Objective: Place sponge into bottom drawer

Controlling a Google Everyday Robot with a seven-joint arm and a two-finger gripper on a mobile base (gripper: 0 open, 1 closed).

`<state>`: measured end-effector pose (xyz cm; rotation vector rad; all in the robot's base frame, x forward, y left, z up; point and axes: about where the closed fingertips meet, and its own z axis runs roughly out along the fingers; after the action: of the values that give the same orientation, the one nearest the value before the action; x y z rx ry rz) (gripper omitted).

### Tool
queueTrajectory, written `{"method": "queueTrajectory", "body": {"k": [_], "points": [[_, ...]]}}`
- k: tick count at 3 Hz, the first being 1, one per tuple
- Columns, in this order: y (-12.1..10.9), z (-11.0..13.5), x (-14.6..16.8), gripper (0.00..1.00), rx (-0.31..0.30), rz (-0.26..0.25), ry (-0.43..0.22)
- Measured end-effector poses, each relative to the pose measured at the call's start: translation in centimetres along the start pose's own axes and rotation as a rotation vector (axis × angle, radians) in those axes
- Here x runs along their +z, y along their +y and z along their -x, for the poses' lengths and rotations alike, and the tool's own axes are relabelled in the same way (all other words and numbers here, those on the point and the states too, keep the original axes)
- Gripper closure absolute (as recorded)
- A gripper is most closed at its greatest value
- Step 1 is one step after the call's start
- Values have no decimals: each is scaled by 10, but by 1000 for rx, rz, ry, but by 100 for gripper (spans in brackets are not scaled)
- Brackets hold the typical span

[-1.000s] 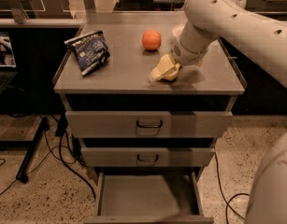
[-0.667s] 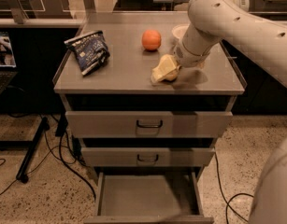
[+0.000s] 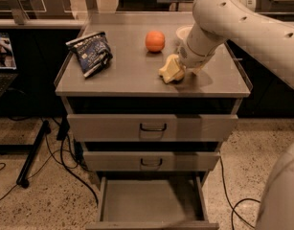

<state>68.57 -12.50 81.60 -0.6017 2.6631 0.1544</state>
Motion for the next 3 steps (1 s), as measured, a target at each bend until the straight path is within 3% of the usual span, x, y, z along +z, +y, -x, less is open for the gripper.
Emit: {"method": "queueTrajectory", "body": {"k": [2,3], "points": [[0,0,0,92,0,0,0],[0,0,0,100,0,0,0]]}}
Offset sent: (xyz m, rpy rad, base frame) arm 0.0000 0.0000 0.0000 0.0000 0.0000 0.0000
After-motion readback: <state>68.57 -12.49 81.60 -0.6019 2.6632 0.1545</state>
